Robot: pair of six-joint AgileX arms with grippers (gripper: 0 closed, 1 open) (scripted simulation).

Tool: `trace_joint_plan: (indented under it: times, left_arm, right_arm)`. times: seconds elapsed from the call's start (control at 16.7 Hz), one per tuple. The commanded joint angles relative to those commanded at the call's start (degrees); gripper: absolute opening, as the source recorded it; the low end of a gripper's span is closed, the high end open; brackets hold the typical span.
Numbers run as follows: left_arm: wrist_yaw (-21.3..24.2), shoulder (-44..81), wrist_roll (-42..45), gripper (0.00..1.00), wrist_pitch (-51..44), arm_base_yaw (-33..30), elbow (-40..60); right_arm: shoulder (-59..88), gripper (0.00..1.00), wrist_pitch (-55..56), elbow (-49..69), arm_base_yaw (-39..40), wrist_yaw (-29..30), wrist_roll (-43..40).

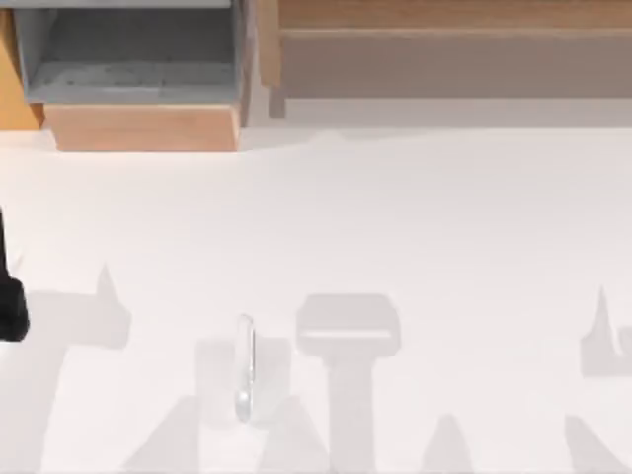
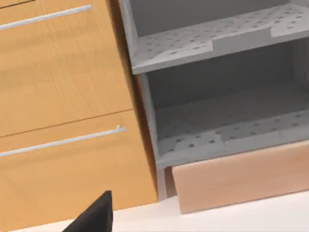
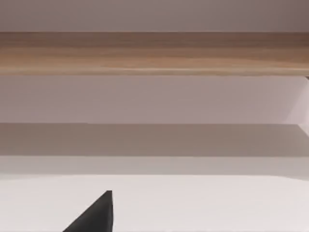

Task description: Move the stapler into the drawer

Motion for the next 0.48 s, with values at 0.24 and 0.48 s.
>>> trace_joint_plan:
  times: [0.24,0.48]
  left_arm:
    - [4.15,19.24,13.32,1.0,9.83,3.53,9.11]
    - [8.71,41.56,29.23,1.0,21.59,7.95,20.07]
  right_arm:
    - [0.0,1.0,0.0,0.0,0.0,0.0,0.0]
    - [0.0,1.0,0.0,0.0,0.0,0.0,0.0]
